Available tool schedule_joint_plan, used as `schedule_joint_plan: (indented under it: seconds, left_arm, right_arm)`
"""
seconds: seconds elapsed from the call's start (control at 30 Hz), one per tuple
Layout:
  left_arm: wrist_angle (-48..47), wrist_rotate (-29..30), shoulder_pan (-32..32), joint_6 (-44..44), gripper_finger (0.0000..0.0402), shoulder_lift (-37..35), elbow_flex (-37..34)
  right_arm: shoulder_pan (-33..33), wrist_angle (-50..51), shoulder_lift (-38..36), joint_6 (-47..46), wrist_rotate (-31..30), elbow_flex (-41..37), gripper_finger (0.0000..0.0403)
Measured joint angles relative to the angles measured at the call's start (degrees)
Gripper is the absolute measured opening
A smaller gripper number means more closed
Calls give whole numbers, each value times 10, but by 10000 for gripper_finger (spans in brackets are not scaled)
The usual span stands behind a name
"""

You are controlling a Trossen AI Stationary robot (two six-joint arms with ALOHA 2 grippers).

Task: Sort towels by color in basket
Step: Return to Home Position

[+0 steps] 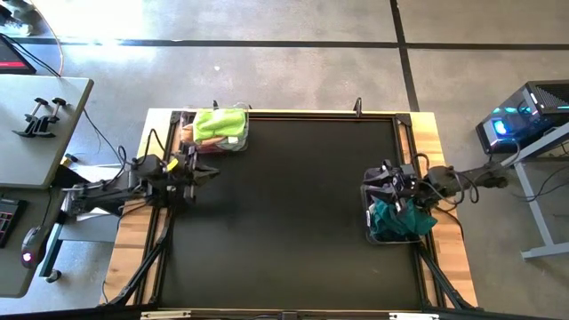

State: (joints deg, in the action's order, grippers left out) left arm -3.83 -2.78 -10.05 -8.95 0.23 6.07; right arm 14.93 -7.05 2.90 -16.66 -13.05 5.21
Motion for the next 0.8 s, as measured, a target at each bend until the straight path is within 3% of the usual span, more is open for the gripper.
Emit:
schedule_joint_plan:
  seconds: [0.13,0.37,0.53,0.8]
  left_arm:
    - [-25,-39,-39,-10,0,0,0]
    - [-30,-123,-72,-15,0,0,0]
    - [-44,-147,-90,-13,0,0,0]
    - [-54,-188,-115,-6,0,0,0]
  right_arm:
    - [-7,71,-29,-10,-8,4,133]
    - [-26,42,-27,-28,3,-37,133]
    - [-43,7,-25,-15,43,-47,133]
    - [-63,30,-25,-13,76,-47,133]
